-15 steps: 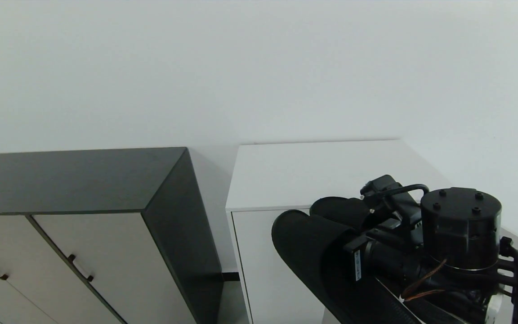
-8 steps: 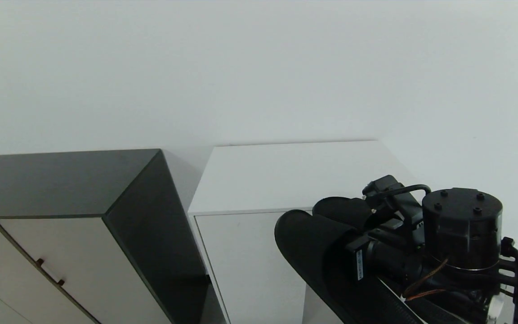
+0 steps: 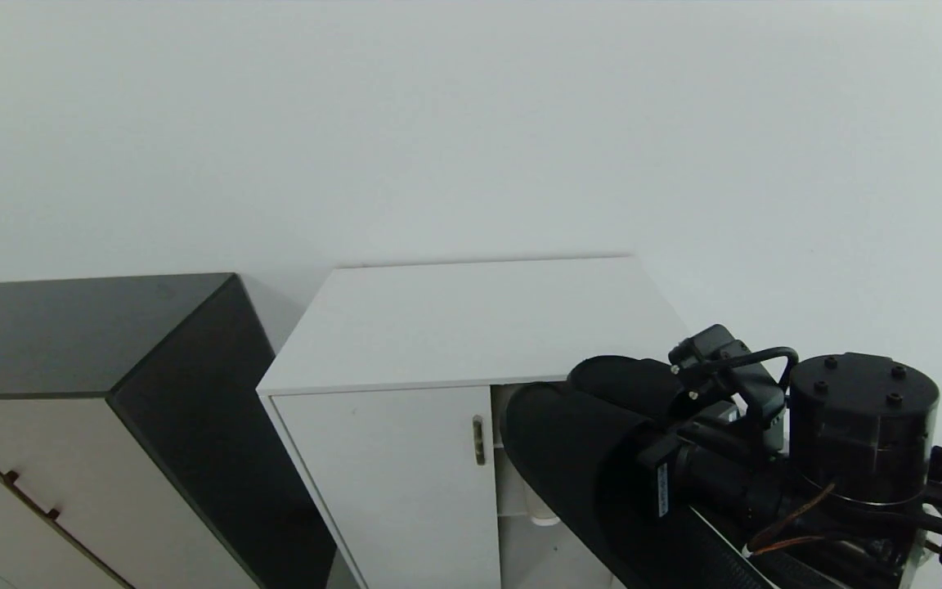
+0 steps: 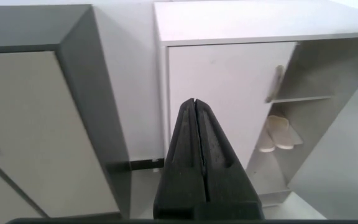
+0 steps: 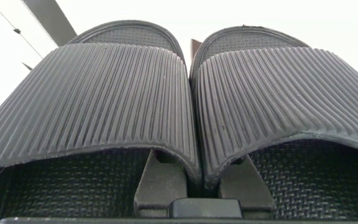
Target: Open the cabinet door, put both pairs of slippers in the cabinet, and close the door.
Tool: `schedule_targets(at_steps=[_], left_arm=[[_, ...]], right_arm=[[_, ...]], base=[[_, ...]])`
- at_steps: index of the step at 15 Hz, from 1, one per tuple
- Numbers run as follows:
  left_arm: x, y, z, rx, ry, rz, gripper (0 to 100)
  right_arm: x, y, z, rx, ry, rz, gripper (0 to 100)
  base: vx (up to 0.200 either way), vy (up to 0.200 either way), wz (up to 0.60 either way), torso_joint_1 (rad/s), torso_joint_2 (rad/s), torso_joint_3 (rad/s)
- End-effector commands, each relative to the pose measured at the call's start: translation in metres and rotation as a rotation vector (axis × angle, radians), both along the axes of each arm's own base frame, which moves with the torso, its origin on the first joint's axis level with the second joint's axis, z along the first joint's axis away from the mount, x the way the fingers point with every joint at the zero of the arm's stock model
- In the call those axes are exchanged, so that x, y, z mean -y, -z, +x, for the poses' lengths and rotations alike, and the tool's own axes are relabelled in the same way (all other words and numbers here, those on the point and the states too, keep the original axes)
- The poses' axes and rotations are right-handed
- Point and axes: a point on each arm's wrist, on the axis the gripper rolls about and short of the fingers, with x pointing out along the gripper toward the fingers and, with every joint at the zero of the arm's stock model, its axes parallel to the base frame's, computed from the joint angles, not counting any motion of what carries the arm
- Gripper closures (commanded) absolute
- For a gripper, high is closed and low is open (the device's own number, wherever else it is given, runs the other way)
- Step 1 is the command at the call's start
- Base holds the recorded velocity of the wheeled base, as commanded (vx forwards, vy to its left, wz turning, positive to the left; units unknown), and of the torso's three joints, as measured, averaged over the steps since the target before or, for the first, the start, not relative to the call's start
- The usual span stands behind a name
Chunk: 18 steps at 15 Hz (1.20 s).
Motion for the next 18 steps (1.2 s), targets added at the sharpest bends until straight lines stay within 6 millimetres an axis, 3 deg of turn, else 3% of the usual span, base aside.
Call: schedule_targets(at_steps=[1,12,18], left_arm=[[0.0,-0.0001,0.0001,-0.001,-0.001,0.0,100],[0.0,-0.0001,0.0001,-0.001,0.0,0.0,100],[0.0,-0.0001,0.0001,-0.001,0.0,0.0,100]], right_arm=[[0.0004,0.0008,0.0002,0.001,0.0,0.001,100],[0.0,0.003,0.0,-0.004,-0.002,-0.006,100],[0.0005,0.0001,-0.0005,0.009,-0.002,0.008,100]], base=[[0.0,0.0,0.0,0.0,0.0,0.0],[0.0,0.0,0.0,0.0,0.0,0.0],[0.0,0.0,0.0,-0.206,0.47,0.259]])
